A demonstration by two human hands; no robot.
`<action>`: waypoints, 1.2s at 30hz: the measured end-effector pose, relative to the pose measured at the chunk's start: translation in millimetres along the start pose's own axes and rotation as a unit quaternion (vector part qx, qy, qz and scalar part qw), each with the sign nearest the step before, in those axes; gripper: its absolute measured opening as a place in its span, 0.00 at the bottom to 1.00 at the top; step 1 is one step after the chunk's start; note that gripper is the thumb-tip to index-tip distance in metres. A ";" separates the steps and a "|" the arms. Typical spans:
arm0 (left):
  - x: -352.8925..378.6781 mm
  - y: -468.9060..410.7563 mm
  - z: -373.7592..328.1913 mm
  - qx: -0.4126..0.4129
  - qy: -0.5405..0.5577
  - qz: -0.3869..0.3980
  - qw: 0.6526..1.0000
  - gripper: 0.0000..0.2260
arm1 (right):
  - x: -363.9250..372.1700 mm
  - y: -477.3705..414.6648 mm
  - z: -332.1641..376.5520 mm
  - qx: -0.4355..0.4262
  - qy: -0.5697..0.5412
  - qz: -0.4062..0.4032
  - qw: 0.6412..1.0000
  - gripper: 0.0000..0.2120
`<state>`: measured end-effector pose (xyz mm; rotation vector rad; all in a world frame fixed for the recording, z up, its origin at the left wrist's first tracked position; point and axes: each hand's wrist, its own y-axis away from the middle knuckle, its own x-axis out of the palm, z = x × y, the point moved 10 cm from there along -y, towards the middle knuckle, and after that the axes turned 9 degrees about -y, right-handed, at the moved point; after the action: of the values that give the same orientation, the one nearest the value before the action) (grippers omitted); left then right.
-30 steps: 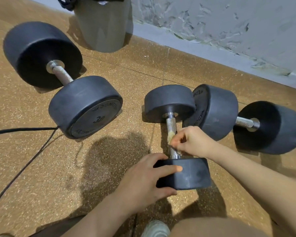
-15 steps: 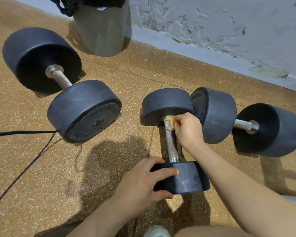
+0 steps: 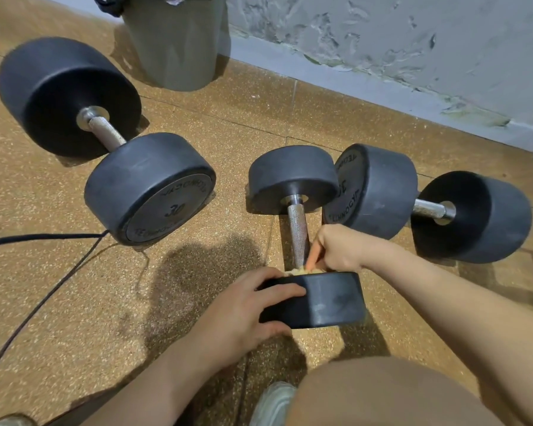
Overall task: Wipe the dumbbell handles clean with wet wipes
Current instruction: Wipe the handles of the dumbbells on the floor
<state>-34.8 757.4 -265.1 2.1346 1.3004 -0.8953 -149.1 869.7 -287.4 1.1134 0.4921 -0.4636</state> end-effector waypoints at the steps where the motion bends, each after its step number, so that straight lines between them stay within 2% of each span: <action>1: -0.5 0.5 0.2 0.001 -0.001 -0.002 1.000 0.25 | -2.0 0.0 -6.1 0.024 0.010 0.008 1.000 0.13; 3: -1.0 2.2 1.9 0.001 0.003 -0.007 1.000 0.25 | -6.5 0.2 -6.7 0.031 0.022 -0.005 0.999 0.14; 7: -1.0 6.3 8.1 -0.013 0.034 -0.027 0.999 0.25 | -2.2 -2.2 37.8 -0.103 0.060 -0.051 0.992 0.13; 11: -3.0 10.0 6.6 -0.006 0.030 -0.047 0.998 0.26 | 12.7 -6.6 71.2 -0.180 0.170 -0.008 0.969 0.12; 13: -4.7 8.9 1.4 0.003 0.020 -0.051 0.998 0.26 | 10.8 -1.9 60.3 -0.160 0.180 0.022 0.970 0.13; 16: -2.2 5.8 -1.2 0.003 0.008 -0.038 0.999 0.26 | -3.6 6.4 18.5 -0.070 0.153 0.025 0.985 0.13; 19: -0.7 1.8 -5.6 -0.008 0.011 -0.014 1.000 0.27 | -12.7 7.7 -8.8 0.011 0.003 -0.015 1.000 0.09; 23: -0.9 -12.5 -22.9 -0.057 -0.033 0.003 0.998 0.26 | -3.8 2.6 -4.8 0.008 -0.060 -0.024 0.998 0.08; 26: -3.5 -18.2 -14.5 -0.109 -0.017 0.008 0.994 0.25 | -2.2 3.1 -8.6 0.019 -0.144 -0.020 0.989 0.04; 31: -4.1 -4.1 7.0 -0.141 0.018 0.048 0.989 0.25 | 1.2 -0.2 -22.9 0.047 -0.141 -0.032 0.988 0.03; 34: -9.2 6.1 24.1 -0.181 0.071 0.062 0.979 0.22 | 2.4 -2.6 -22.5 0.043 -0.218 -0.034 0.975 0.07; 36: -15.6 7.7 30.2 -0.228 0.096 0.035 0.968 0.21 | 8.1 -6.3 -16.1 0.030 -0.239 -0.030 0.970 0.10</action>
<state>-41.6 724.2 -273.4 1.9147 1.3572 -0.3206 -148.5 881.4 -302.5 1.0033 0.0887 -0.7798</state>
